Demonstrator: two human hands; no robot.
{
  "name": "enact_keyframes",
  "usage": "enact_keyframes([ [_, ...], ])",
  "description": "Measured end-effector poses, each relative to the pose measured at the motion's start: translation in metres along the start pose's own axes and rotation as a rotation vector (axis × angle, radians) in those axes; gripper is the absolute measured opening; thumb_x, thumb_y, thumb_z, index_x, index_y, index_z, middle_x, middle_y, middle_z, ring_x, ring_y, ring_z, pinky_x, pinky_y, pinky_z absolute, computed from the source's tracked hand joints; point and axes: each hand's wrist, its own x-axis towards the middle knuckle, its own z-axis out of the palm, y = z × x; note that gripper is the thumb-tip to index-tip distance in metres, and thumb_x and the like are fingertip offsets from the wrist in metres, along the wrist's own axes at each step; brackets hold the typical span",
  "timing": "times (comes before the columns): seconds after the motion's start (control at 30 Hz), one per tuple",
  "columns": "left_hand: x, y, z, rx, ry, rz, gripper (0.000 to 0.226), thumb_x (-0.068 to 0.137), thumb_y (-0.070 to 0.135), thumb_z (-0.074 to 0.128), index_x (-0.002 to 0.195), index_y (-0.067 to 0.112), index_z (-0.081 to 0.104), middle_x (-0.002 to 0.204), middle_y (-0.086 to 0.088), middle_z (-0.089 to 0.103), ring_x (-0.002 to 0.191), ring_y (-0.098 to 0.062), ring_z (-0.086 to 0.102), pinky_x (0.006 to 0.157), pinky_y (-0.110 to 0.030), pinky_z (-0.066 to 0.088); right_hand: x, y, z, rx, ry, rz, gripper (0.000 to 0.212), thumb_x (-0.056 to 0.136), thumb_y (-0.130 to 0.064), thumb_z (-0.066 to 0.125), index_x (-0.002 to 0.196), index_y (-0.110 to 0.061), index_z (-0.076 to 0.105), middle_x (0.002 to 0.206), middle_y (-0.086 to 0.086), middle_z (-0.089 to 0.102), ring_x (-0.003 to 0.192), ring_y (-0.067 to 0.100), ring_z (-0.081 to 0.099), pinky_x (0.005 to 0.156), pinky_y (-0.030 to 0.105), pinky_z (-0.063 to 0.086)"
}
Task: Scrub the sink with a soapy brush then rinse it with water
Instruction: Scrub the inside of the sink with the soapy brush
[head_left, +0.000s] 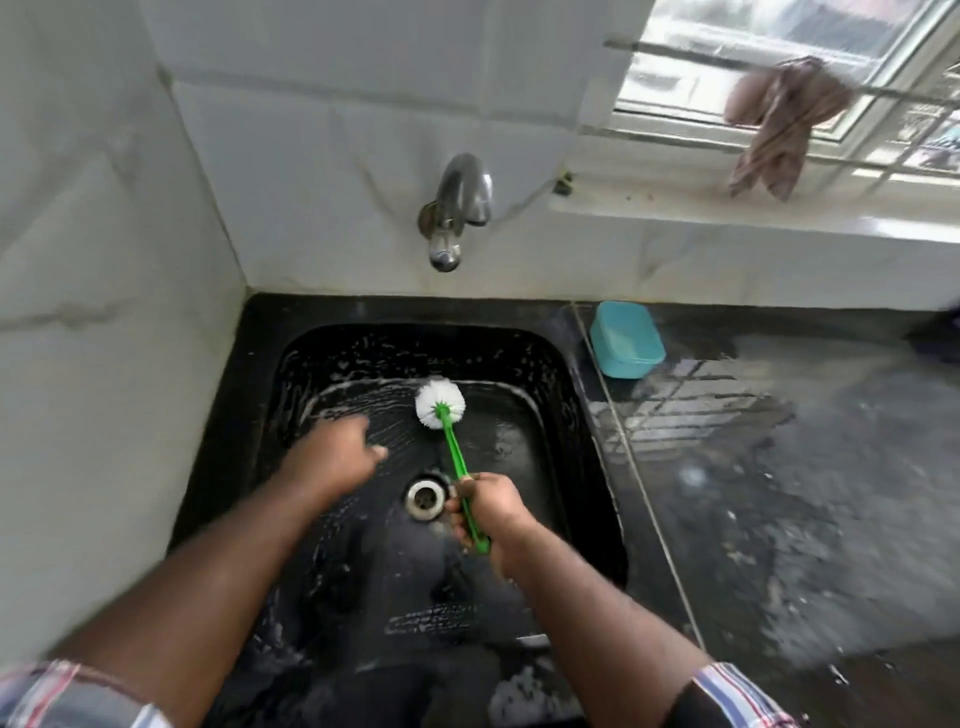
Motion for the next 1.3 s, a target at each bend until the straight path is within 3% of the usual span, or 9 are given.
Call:
enact_keyframes([
  [0.17,-0.055,0.089,0.074,-0.948,-0.514,-0.351,0.047,0.096,0.057,0.047,0.102,0.013,0.063,0.093,-0.014,0.070,0.073,-0.027,0.067,0.071,-0.050,0.061,-0.012,0.003,-0.016,0.135,-0.007,0.035,0.030,0.093,-0.028,0.051,0.079,-0.008,0.068,0.066,0.011,0.067,0.050,0.021,0.063,0.048,0.030,0.054],
  [0.3,-0.050,0.115,0.106,-1.208,-0.327,-0.397,0.016,0.102,0.016,0.048,0.100,0.005,0.059,0.066,-0.010,0.062,0.050,-0.019,0.061,0.040,-0.030,0.053,-0.017,0.016,-0.041,0.014,-0.086,0.025,0.033,0.097,-0.009,0.043,0.067,-0.011,0.057,0.048,0.002,0.054,0.030,0.006,0.047,0.031,0.013,0.032],
  [0.43,-0.020,0.102,0.128,-0.830,-0.153,-0.357,0.024,0.091,0.000,0.042,0.108,0.001,0.058,0.071,-0.014,0.057,0.045,-0.023,0.054,0.040,-0.024,0.042,-0.015,0.026,-0.063,-0.022,-0.009,-0.011,0.011,0.086,-0.002,0.051,0.088,-0.006,0.062,0.063,0.002,0.048,0.041,0.009,0.042,0.039,0.020,0.031],
  [0.5,0.001,0.097,0.126,-0.478,-0.127,-0.251,0.035,0.091,0.012,0.050,0.125,0.011,0.060,0.095,-0.021,0.071,0.075,-0.037,0.070,0.050,-0.030,0.048,-0.016,0.027,-0.074,0.031,-0.002,0.023,0.014,0.088,-0.006,0.053,0.096,-0.015,0.058,0.069,-0.001,0.052,0.041,0.007,0.042,0.039,0.016,0.028],
  [0.6,0.017,0.122,0.107,-0.070,-0.162,-0.056,0.043,0.098,0.034,0.049,0.139,0.021,0.052,0.124,-0.016,0.066,0.112,-0.032,0.064,0.084,-0.032,0.052,-0.014,0.027,-0.088,0.077,0.002,0.026,0.015,0.091,-0.007,0.052,0.099,-0.019,0.053,0.075,0.000,0.055,0.040,0.006,0.044,0.039,0.015,0.027],
  [0.8,-0.028,0.152,0.124,0.340,-0.368,0.082,0.060,0.097,0.023,0.050,0.152,0.006,0.031,0.137,-0.013,0.058,0.123,-0.028,0.059,0.095,-0.038,0.050,0.005,0.026,-0.100,0.111,0.192,-0.077,0.028,0.083,0.005,0.050,0.102,-0.015,0.057,0.061,0.004,0.051,0.043,0.012,0.042,0.041,0.021,0.030],
  [0.97,-0.085,0.120,0.117,0.285,-0.336,0.138,0.058,0.097,0.023,0.037,0.153,0.017,0.025,0.131,-0.013,0.061,0.118,-0.031,0.061,0.092,-0.041,0.050,0.011,0.024,-0.100,0.200,0.163,-0.081,0.025,0.087,0.008,0.046,0.098,-0.012,0.055,0.063,0.004,0.049,0.041,0.011,0.040,0.036,0.017,0.028],
  [1.13,0.010,0.138,0.095,0.243,-0.172,-0.077,0.060,0.093,0.016,0.040,0.152,0.015,0.030,0.133,-0.015,0.060,0.121,-0.033,0.059,0.095,-0.042,0.049,0.012,0.022,-0.097,0.243,0.102,-0.048,0.023,0.088,0.006,0.049,0.103,-0.010,0.054,0.067,0.005,0.049,0.043,0.012,0.042,0.041,0.019,0.029],
  [1.3,-0.029,0.150,0.106,0.422,-0.374,0.080,0.063,0.091,0.020,0.053,0.151,0.015,0.034,0.130,-0.011,0.062,0.115,-0.028,0.064,0.092,-0.039,0.054,0.007,0.021,-0.098,0.267,0.081,-0.045,0.026,0.086,0.006,0.050,0.108,-0.007,0.056,0.069,0.007,0.053,0.046,0.014,0.046,0.046,0.024,0.033],
])
